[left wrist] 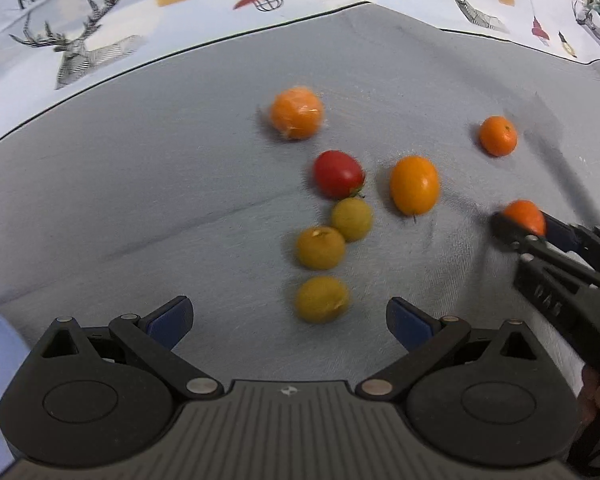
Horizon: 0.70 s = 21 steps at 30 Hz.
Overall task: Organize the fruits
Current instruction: 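Grasp a yellow plum with the left tool while the right tool grasps an orange mandarin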
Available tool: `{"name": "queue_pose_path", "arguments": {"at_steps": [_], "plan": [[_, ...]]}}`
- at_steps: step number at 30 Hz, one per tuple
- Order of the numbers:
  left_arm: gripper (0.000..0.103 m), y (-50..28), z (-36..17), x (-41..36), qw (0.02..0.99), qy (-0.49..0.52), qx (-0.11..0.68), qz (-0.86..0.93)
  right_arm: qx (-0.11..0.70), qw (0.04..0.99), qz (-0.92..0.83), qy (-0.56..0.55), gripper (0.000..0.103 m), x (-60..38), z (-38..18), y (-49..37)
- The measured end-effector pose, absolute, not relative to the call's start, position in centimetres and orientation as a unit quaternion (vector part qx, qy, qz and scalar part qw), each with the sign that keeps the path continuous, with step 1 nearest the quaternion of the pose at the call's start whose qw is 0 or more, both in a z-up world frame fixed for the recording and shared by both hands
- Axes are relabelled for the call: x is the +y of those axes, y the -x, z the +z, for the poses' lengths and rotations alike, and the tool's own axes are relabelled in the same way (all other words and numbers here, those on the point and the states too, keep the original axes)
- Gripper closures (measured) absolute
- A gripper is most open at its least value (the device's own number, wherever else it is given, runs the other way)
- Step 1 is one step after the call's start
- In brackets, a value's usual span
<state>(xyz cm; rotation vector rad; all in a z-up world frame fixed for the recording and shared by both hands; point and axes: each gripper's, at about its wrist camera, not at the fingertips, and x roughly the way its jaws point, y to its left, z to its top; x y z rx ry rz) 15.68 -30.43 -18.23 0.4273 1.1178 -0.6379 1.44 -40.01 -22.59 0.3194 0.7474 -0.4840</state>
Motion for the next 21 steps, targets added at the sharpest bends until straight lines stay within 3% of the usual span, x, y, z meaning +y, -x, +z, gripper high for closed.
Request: {"name": "queue_pose_path", "arguments": {"at_steps": [1,2,3,4,5,12,21], "plan": [[0.016,-15.8,-18.5,-30.6,0.781,-0.191,0.518,-0.294,0.364,0.883,-0.252,-0.155,0.066,-40.7,-23.0,-1.2],[0.042,-16.0,-18.7,-30.9,0.778,-0.189,0.524,-0.292,0.367,0.878,-0.261,-0.162,0.066,-41.2,-23.3,-1.0],[0.043,-16.0,-18.8,-31.2,0.777,-0.199,0.525,-0.286,0.371,0.873,-0.263,-0.176,0.066,-41.7,-23.7,-1.0],[0.066,-15.8,-18.6,-31.4,0.778,-0.203,0.519,-0.289,0.371,0.87,-0.265,-0.186,0.066,-42.0,-23.9,-1.0],[0.072,-15.6,-18.4,-31.6,0.774,-0.212,0.517,-0.297,0.369,0.87,-0.268,-0.186,0.066,-41.9,-24.0,-1.0],[0.072,-14.3,-16.2,-31.0,0.778,-0.225,0.511,-0.289,0.334,0.879,-0.282,-0.192,0.066,-41.9,-23.4,-0.7],[0.072,-10.3,-7.7,-24.2,0.814,-0.236,0.465,-0.254,0.276,0.9,-0.255,-0.222,0.066,-39.8,-17.1,2.2]]}}
